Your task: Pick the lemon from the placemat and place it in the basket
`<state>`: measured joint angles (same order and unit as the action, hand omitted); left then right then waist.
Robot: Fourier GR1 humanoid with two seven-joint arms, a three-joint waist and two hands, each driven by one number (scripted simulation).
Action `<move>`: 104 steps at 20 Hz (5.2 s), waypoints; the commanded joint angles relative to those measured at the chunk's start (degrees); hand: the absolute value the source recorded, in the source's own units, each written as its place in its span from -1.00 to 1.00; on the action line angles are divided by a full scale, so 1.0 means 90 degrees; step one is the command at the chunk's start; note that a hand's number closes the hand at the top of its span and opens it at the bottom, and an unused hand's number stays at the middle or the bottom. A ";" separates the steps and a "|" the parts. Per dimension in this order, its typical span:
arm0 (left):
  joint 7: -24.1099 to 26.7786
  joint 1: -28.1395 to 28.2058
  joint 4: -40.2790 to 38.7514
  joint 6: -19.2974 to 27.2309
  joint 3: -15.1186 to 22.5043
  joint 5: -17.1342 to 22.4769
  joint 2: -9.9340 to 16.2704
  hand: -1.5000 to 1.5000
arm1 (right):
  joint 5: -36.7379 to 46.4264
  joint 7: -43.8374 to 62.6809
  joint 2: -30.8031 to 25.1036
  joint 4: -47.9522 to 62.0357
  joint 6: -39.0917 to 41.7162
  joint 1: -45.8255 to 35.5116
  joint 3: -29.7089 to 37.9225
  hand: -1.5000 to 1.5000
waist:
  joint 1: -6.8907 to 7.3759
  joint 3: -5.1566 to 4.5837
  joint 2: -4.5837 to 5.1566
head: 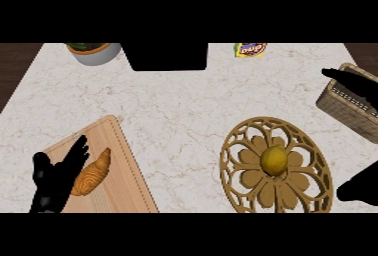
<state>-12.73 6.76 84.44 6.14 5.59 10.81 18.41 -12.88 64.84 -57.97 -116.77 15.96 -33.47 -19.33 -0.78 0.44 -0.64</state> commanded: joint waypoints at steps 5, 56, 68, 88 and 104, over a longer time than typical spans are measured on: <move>-0.0079 0.0163 -0.0415 0.0010 0.0160 -0.0192 -0.0210 0.00 | 0.1285 0.0408 0.0709 0.0321 -0.0599 0.0501 -0.0595 -1.00 | 0.0136 -0.0054 0.0083; -0.0316 0.0041 -0.0528 -0.0456 -0.0242 -0.0453 -0.0565 0.00 | 0.4842 -0.1282 0.3454 0.2608 -0.0854 0.2300 -0.1261 -1.00 | 0.0085 -0.0049 0.0077; -0.0586 -0.0127 -0.0335 -0.0255 -0.0278 -0.0689 -0.0716 0.00 | 0.5530 -0.2415 0.3116 0.2995 -0.0528 0.2178 -0.1144 1.00 | 0.0076 -0.0049 0.0071; -0.0431 0.0597 0.0017 -0.0377 -0.0920 -0.0364 -0.0442 0.00 | 0.4822 -0.7700 0.0392 -0.0666 -0.1125 0.3926 -0.1836 1.00 | -0.0687 -0.0014 -0.0085; -0.0298 0.1037 0.0348 -0.0342 -0.0830 -0.0435 -0.0556 0.00 | -0.0391 -0.8065 0.0262 -0.1490 -0.1140 0.4878 0.2416 1.00 | -0.0740 -0.0043 0.0016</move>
<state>-14.01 14.72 89.96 3.20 -2.60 7.14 13.87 -7.57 -7.93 -53.58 -131.26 4.49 9.99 -7.38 -7.49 0.65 -0.81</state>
